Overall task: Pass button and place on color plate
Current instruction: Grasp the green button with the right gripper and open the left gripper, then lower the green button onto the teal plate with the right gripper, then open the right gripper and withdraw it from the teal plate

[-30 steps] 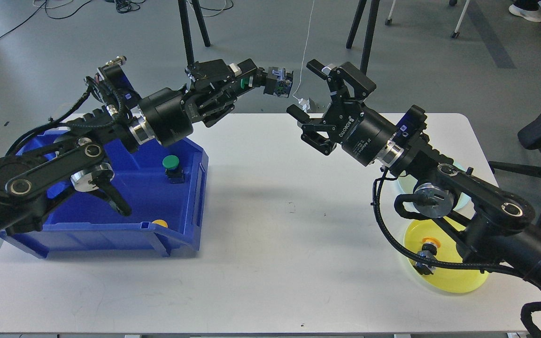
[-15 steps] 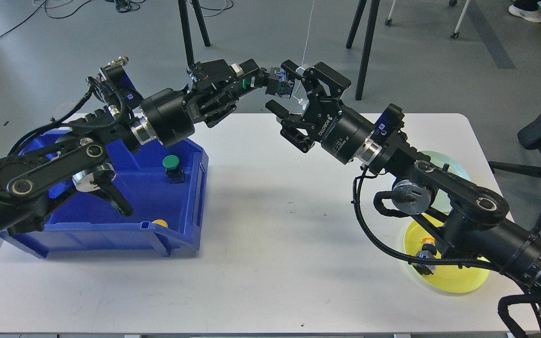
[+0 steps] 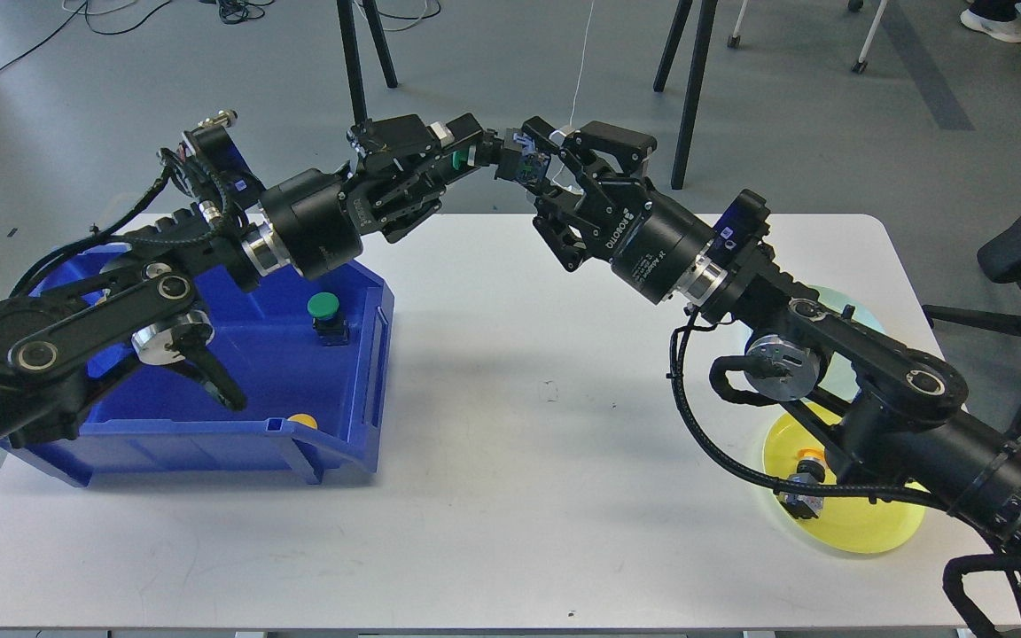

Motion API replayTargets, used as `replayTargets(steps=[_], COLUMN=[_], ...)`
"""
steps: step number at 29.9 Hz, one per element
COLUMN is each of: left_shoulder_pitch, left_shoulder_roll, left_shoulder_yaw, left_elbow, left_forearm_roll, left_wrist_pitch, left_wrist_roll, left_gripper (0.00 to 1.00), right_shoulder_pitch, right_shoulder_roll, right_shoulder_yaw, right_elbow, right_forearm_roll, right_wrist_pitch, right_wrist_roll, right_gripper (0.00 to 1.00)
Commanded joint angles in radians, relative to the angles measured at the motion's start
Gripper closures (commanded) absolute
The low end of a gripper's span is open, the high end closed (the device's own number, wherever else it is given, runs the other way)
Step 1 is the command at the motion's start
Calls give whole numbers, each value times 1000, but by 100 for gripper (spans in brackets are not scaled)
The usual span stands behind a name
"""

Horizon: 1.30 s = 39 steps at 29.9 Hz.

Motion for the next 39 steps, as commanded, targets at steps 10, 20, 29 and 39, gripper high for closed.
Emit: replayTargets(steps=[10,20,29,39], left_shoulder_pitch=[2,2,2,2], left_shoulder_roll=[-5,-8,-8,-10], left_shoulder_yaw=[-15,-17,-15,-17], left_elbow=[3,4,4,4], left_forearm_roll=[-7,-8,-7,-8], left_wrist_pitch=[-1,-2,-2,-1], left_wrist_roll=[1,1,1,1], left_gripper=[8,8,8,8], right_shoulder_pitch=[-173,-133,-128,-120], right_shoulder_roll=[-127,-181,-154,-245], right_shoulder_yaw=[207,-203,-261,-147], right_elbow=[-71,-574,-605,-394], right_forearm_roll=[0,-4,-3,14], right_wrist_pitch=[-177,-555,-559,-524], right_wrist_roll=[-2,-39,-41,-41], right_gripper=[100,98,45,1])
